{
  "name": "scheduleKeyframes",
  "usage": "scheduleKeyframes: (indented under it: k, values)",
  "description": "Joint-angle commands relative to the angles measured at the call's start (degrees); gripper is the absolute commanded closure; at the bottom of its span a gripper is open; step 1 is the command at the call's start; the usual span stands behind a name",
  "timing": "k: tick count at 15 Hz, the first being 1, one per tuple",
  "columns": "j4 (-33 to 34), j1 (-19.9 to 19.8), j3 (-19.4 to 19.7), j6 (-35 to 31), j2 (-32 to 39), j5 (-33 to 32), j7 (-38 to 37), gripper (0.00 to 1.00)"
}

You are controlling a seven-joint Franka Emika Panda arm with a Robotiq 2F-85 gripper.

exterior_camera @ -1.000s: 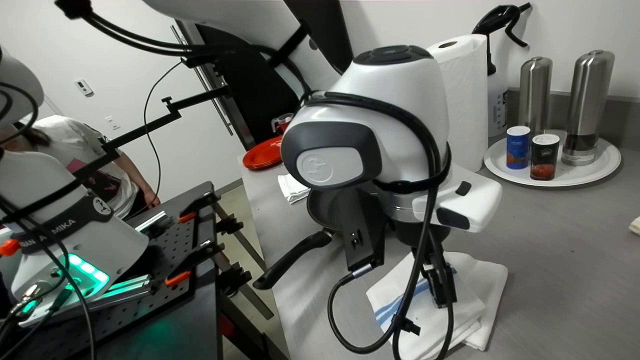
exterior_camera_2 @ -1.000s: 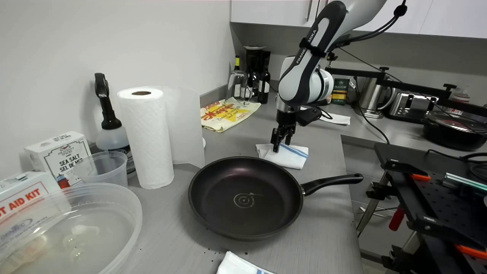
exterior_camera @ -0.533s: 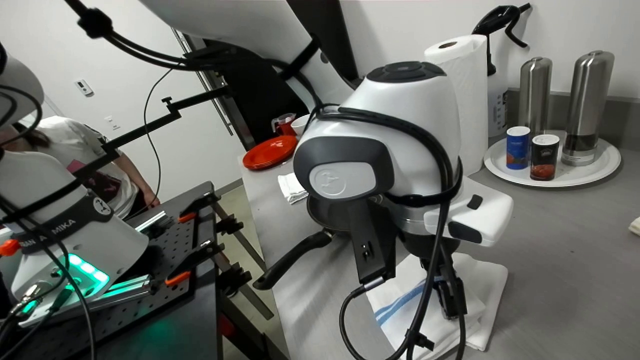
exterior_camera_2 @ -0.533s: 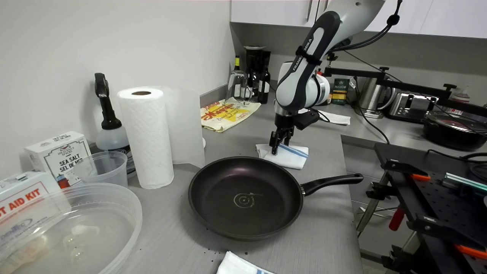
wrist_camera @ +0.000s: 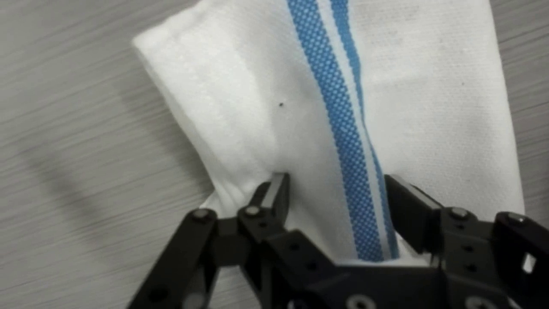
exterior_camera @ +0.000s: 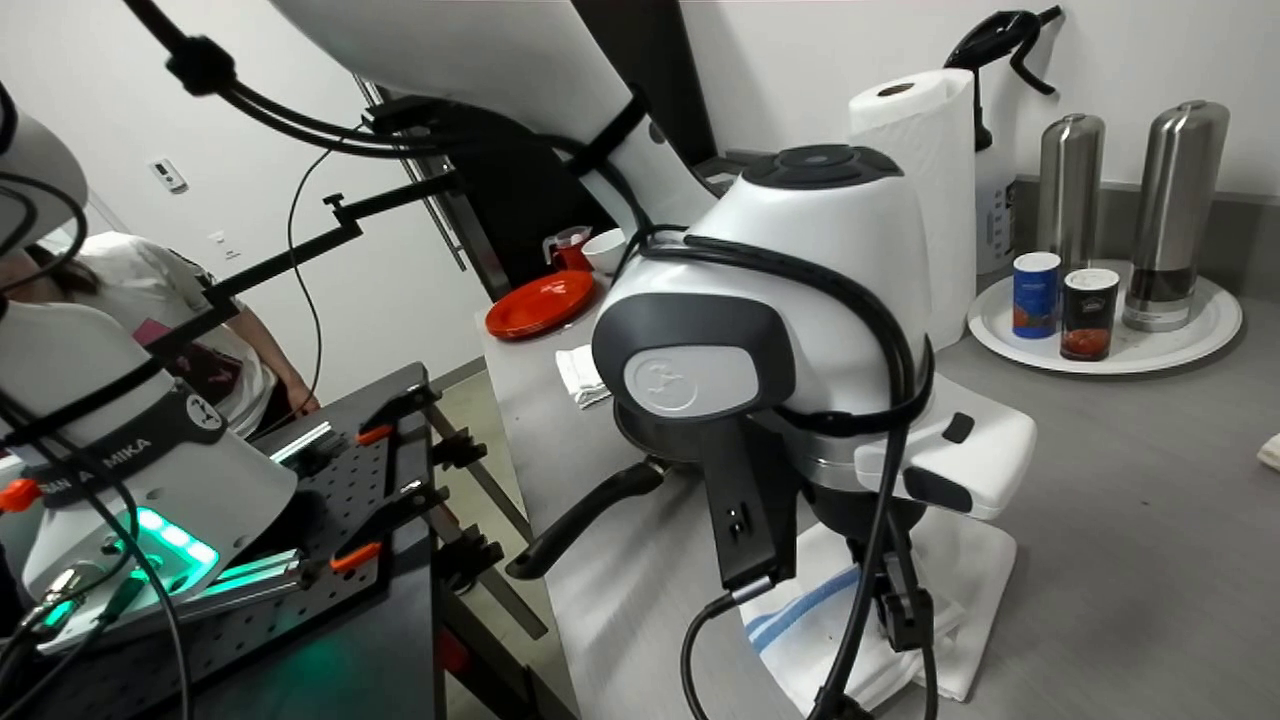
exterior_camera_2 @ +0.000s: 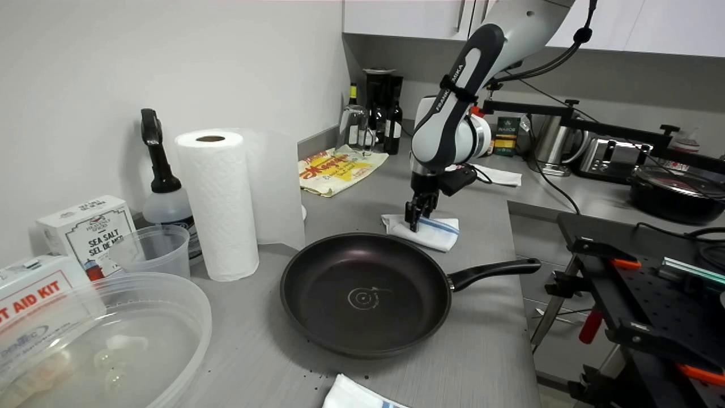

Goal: Wipe the pan with a towel

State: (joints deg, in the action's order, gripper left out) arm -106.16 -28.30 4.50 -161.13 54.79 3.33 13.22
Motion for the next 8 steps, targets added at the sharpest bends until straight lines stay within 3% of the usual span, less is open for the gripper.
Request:
scheduleKeyframes:
  k: [1, 4, 8]
  values:
    - [1.21, 0.43, 0.58, 0.24, 1.46, -0.26, -0.57, 0.74]
    - [1.34, 0.65, 0.71, 0.43, 1.38, -0.32, -0.72, 0.97]
    - [1.4, 0.72, 0.54, 0.96, 0.9, -0.24, -0.75, 1.0]
